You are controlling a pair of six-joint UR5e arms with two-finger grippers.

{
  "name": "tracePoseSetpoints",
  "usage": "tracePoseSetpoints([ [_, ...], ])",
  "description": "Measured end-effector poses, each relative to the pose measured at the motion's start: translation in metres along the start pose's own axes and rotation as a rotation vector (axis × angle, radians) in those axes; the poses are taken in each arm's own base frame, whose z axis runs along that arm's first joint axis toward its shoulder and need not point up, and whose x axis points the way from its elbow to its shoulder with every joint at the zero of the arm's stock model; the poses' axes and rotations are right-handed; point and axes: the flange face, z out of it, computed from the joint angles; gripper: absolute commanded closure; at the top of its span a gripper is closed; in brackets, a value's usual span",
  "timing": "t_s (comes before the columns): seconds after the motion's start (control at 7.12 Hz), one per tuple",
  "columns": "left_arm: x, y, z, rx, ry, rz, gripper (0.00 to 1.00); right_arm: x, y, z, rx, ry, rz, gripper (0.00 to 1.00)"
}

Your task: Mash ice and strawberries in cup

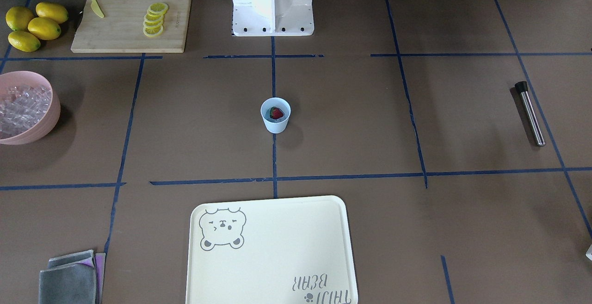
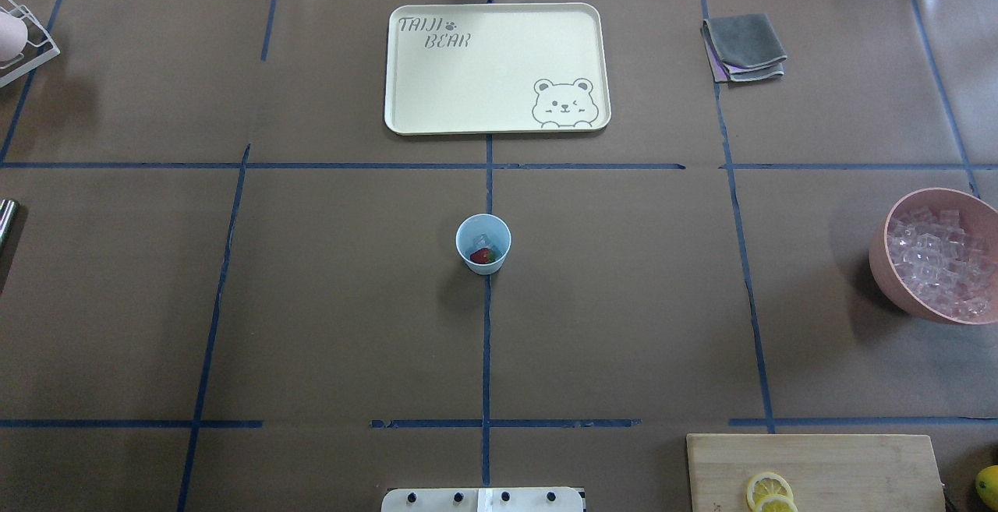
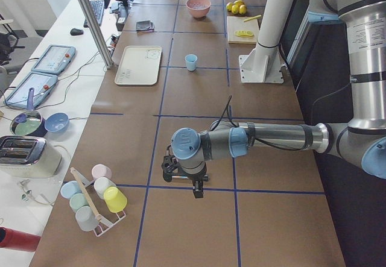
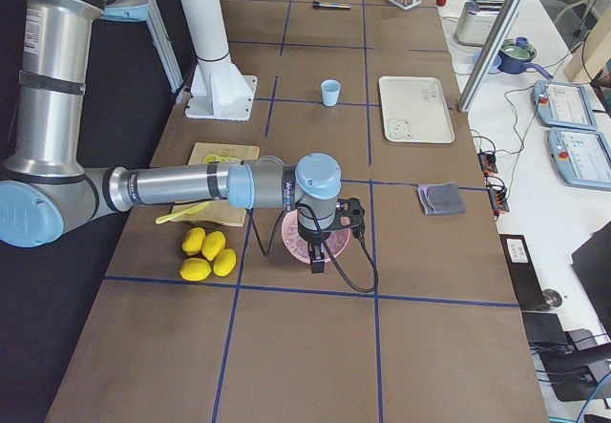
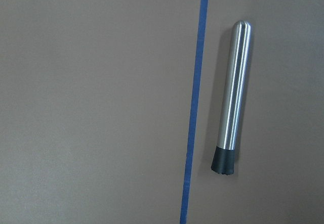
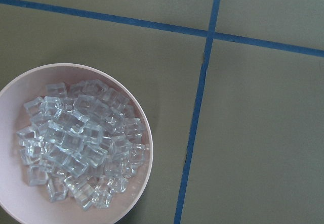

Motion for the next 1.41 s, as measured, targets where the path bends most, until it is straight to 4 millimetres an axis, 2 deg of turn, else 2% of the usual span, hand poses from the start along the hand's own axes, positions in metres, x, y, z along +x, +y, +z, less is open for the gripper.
tracePoseSetpoints([
  [0.56, 0.000, -0.011, -0.001, 0.048, -0.005, 0.025, 0.00, -0.001, -0.002, 0.002, -0.002, 0.000, -0.004, 0.00],
  [0.98, 0.010, -0.017, -0.010, 0.073, -0.003, -0.005, 0.00, 0.004, 0.000, 0.006, -0.012, 0.003, 0.003, 0.00],
  [1.26, 0.014, -0.020, -0.014, 0.080, -0.003, 0.001, 0.00, 0.011, 0.005, 0.014, -0.032, 0.022, 0.007, 0.00],
  [1.41, 0.015, -0.021, -0.015, 0.083, -0.003, 0.006, 0.00, 0.017, 0.014, 0.021, -0.052, 0.033, -0.004, 0.00],
])
